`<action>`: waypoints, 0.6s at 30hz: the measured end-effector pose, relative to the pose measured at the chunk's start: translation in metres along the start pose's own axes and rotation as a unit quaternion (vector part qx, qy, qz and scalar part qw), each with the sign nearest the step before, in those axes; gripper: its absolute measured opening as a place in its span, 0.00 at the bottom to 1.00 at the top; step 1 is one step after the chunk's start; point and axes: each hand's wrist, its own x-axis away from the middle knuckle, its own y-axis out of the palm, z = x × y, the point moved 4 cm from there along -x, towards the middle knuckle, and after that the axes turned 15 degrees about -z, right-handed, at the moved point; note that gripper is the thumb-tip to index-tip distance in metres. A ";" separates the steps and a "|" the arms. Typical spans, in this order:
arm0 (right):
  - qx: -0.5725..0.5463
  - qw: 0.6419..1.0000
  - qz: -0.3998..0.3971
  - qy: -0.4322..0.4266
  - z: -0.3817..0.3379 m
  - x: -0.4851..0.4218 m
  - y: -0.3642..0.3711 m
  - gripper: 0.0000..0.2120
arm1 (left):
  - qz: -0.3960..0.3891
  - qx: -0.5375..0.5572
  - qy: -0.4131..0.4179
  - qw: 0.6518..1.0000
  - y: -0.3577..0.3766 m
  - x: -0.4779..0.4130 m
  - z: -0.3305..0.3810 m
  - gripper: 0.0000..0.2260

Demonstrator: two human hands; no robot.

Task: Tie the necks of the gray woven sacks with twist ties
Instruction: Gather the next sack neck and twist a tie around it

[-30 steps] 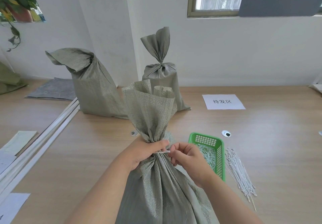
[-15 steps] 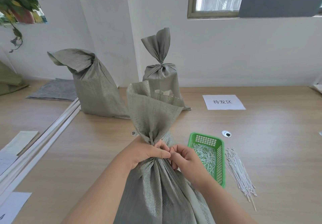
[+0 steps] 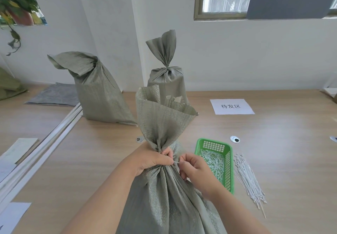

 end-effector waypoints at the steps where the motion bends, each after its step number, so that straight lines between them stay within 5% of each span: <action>1: -0.004 1.000 -0.002 0.005 0.001 0.000 -0.001 0.13 | 0.001 -0.004 0.001 1.000 0.001 0.000 0.000 0.16; 7: 0.027 0.999 0.015 -0.032 -0.004 -0.005 -0.008 0.05 | 0.017 -0.017 0.010 1.000 0.000 0.000 0.003 0.09; 14: 0.323 0.940 0.080 -0.078 -0.020 -0.010 -0.009 0.08 | 0.040 -0.102 -0.010 0.994 -0.002 -0.009 0.006 0.03; 18: 0.357 0.927 0.102 -0.048 -0.017 -0.006 -0.027 0.10 | 0.066 -0.108 -0.041 0.991 -0.013 -0.008 -0.005 0.11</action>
